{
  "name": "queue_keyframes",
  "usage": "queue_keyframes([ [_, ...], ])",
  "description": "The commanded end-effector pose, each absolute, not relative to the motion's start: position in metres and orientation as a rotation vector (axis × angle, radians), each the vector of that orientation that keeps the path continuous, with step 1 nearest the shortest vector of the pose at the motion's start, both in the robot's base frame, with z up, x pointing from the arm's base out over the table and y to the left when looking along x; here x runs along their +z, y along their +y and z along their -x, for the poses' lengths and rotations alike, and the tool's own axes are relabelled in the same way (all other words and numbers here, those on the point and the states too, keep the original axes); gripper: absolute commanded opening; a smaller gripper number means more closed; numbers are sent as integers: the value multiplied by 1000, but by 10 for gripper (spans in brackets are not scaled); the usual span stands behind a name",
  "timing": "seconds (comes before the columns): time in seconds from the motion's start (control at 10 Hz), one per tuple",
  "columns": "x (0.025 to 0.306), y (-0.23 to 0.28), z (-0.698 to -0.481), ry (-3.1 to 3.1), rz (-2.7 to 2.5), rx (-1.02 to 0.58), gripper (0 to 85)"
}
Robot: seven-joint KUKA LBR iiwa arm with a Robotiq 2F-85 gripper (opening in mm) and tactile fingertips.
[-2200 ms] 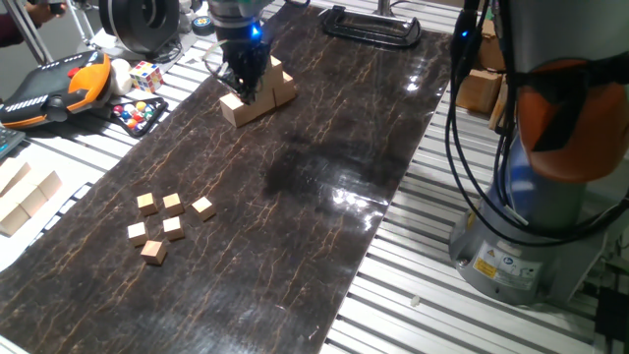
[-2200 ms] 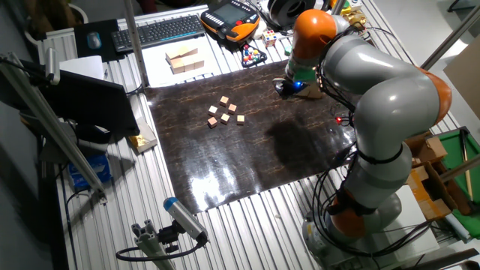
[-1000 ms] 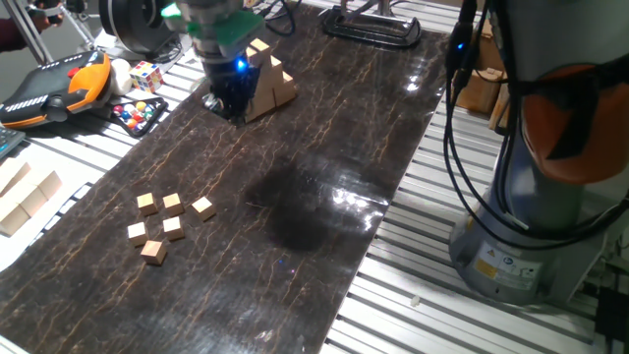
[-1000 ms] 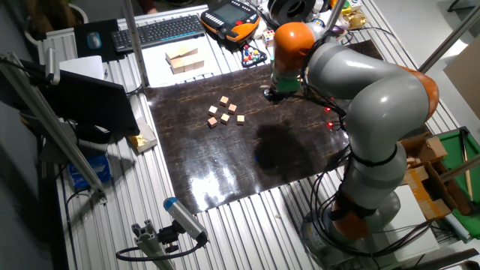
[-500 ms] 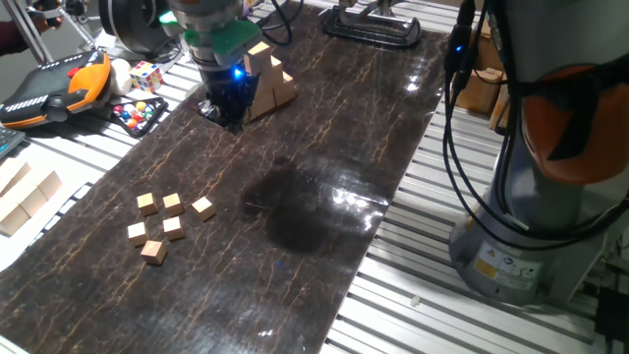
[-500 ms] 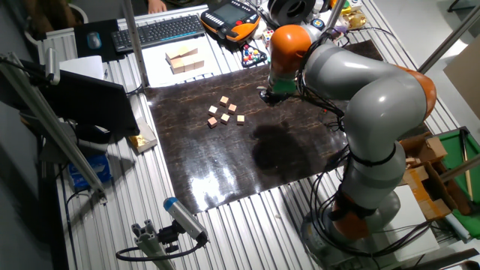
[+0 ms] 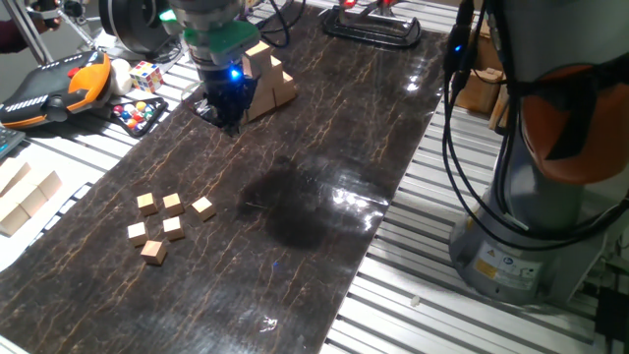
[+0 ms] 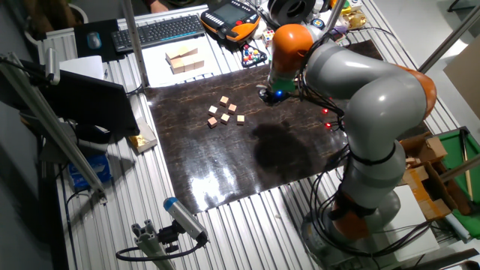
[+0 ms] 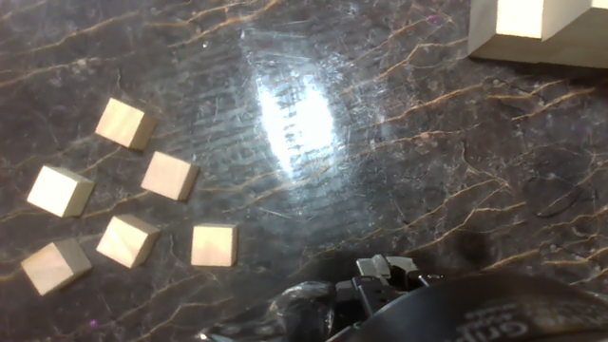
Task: Stack the blocks into a pyramid shape
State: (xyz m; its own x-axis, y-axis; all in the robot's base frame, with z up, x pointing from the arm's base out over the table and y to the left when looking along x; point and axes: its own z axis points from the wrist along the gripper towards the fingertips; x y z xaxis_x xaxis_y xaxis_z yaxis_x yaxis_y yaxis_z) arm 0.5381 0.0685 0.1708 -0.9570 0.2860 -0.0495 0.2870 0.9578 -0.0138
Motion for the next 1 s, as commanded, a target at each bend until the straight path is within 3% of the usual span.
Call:
queue_keyframes([
  [0.0, 169, 72, -540, 3061, -460, -27, 7],
  [0.9, 167, 91, -546, 3085, -532, -34, 7],
])
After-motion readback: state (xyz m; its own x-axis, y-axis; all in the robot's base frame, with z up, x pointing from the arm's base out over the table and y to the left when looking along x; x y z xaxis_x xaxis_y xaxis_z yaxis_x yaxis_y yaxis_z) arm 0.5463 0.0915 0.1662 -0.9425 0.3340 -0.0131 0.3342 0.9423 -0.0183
